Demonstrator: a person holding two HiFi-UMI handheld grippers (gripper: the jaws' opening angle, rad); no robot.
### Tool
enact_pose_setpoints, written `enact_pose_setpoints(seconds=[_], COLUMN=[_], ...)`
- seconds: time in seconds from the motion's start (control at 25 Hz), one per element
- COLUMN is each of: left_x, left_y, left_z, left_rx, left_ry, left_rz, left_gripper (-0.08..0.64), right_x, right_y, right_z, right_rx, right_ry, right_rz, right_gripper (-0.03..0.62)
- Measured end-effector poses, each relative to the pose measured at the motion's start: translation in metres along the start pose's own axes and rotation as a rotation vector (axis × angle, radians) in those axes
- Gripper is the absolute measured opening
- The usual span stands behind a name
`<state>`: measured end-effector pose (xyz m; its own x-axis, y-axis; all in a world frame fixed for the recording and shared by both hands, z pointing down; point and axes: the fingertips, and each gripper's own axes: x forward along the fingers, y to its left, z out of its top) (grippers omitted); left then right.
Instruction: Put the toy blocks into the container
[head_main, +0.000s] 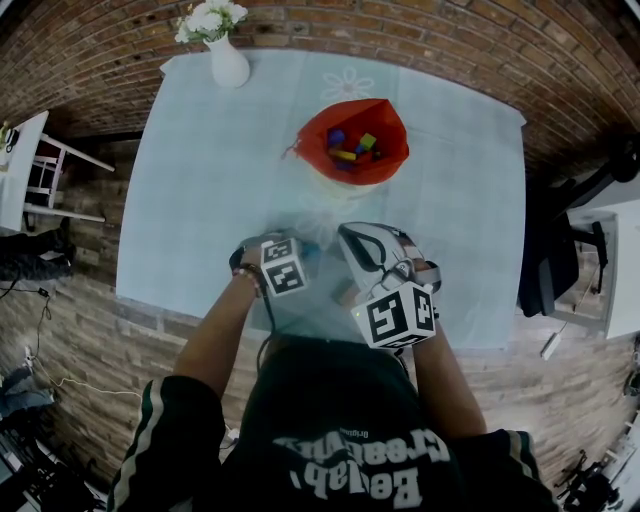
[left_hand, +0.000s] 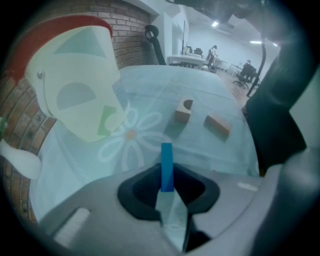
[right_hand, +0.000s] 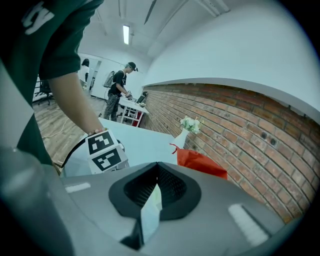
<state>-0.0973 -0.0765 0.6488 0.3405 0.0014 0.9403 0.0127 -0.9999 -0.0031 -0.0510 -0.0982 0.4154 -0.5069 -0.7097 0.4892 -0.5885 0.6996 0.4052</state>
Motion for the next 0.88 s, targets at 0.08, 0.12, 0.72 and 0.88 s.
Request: enact_pose_setpoints(seconds=[0.08,0.12,0.72,0.88], left_x=[-0.002,-0.004,-0.085,-0.112], left_y=[0.000,0.001,0.020,0.021], left_z=[0.001,0.002,0.051,0.067], left_rx=[-0.005,-0.011,-0.089,-0.099], left_ry=[0.002,0.001,-0.213,-0.273], left_rz=[0.004,0.009,0.217,0.233], left_gripper=[0.074,0.073,0.074,0.074], right_x=[-0.001,-0.001,-0.003,-0.004], right_y=[0.000,0.000,-0.015,-0.018], right_z=[0.000,0.000,0.004,0.009], right_rx=[-0.002,-0.002,0.038,0.069], right_ry=[0.000,0.000,-0.030,-0.058], right_rz=[0.001,0.003,-0.017,-0.013], right_gripper=[0.006,0.006,0.006,0.006])
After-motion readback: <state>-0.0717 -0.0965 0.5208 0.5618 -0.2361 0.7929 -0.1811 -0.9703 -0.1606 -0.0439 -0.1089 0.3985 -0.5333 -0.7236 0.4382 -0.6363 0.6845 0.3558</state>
